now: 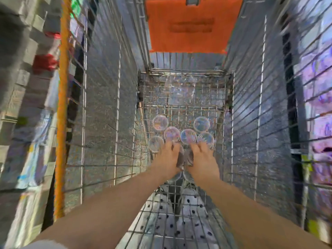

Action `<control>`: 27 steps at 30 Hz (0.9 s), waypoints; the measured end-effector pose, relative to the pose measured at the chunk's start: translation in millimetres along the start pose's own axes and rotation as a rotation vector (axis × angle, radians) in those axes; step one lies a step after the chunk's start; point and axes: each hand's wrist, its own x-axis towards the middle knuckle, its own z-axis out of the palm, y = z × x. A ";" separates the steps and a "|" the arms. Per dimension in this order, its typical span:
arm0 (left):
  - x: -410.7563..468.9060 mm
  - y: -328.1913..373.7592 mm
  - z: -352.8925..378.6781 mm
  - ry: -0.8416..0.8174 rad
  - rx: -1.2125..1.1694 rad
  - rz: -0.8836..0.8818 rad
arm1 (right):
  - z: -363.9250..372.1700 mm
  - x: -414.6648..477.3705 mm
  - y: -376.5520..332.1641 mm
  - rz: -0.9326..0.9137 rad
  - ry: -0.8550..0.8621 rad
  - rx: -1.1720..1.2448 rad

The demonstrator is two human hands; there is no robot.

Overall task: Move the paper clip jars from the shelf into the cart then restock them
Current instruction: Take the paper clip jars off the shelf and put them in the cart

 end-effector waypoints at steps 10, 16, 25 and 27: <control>-6.6 4.1 -13.7 -0.013 -0.084 -0.013 | -3.3 -8.8 -4.0 0.007 -0.002 -0.018; -32.4 26.2 -85.4 0.013 -0.036 0.065 | -65.7 -34.4 -34.3 -0.022 0.062 -0.006; -111.8 84.0 -244.0 0.204 0.138 0.222 | -214.2 -102.0 -115.4 -0.150 0.342 -0.080; -135.0 94.9 -272.3 0.290 0.162 0.233 | -240.9 -122.9 -128.7 -0.204 0.436 -0.042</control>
